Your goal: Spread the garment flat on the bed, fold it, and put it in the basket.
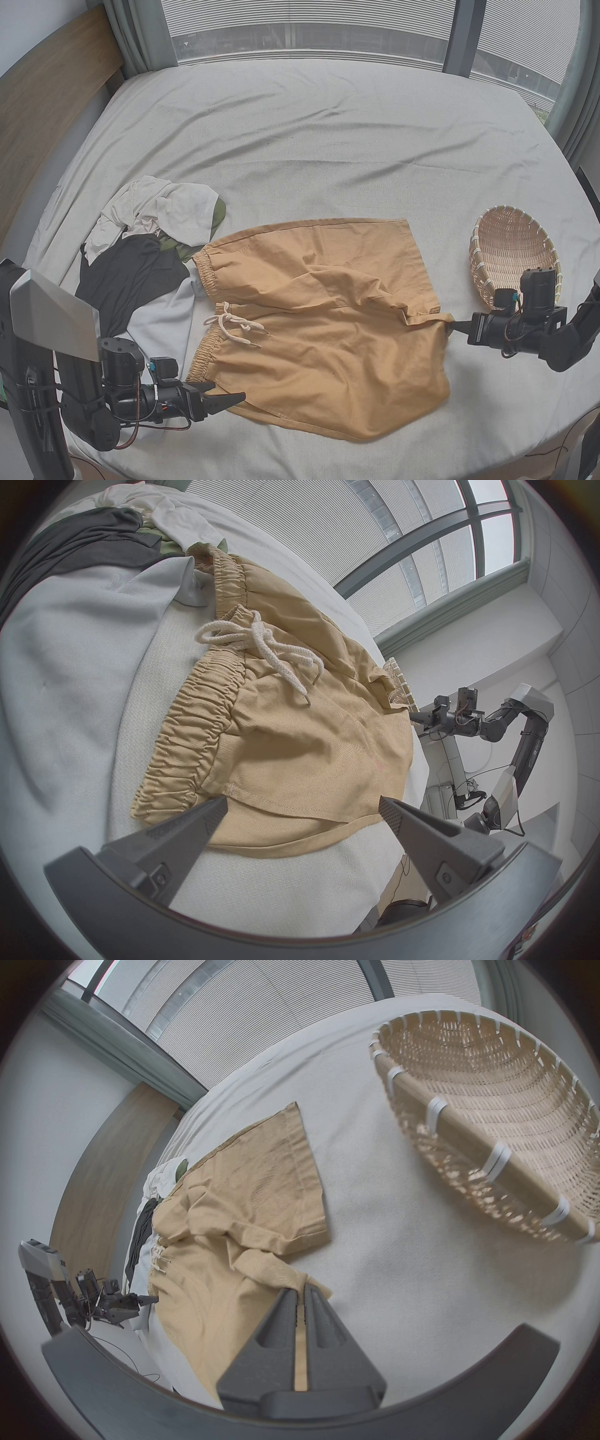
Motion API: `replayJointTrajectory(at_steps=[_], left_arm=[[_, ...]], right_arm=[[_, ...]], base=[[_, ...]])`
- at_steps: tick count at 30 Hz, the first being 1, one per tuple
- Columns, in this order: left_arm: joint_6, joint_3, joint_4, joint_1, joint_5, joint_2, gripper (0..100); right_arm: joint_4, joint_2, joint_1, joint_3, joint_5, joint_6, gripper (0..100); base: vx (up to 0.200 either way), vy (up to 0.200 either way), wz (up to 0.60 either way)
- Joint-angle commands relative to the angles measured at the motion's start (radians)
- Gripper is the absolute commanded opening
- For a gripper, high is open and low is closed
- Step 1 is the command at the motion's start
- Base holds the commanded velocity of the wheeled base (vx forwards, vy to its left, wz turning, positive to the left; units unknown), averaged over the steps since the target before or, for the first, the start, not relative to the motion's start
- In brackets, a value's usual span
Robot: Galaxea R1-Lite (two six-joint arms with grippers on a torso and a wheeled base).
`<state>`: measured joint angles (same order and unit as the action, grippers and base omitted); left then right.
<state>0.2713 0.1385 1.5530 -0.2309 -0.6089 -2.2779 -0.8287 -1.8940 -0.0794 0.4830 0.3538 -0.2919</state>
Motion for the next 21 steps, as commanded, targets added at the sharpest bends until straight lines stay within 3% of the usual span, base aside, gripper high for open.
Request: replayJointTrajectory(at_steps=[1, 9, 16, 17, 21], left_arm=[[0.0, 0.0, 0.004, -0.002, 0.0, -0.002, 100], [0.0, 0.0, 0.004, -0.002, 0.0, 0.0, 100], [-0.001, 0.0, 0.006, -0.001, 0.0, 0.001, 100], [-0.001, 0.0, 0.006, -0.001, 0.0, 0.003, 100], [-0.001, 0.0, 0.006, 0.002, 0.0, 0.005, 100]], right_arm=[[0.003, 0.024, 0.035, 0.028, -0.001, 0.005, 0], [-0.032, -0.057, 0.039, 0.043, -0.001, 0.02, 0], [-0.164, -0.148, 0.055, 0.039, -0.001, 0.042, 0], [-0.175, -0.152, 0.053, 0.04, -0.003, 0.04, 100], [-0.194, -0.152, 0.047, 0.031, -0.004, 0.039, 100]], base=[[0.0, 0.0, 0.0], [0.0, 0.0, 0.0], [0.0, 0.0, 0.0], [0.0, 0.0, 0.0], [0.0, 0.0, 0.0]])
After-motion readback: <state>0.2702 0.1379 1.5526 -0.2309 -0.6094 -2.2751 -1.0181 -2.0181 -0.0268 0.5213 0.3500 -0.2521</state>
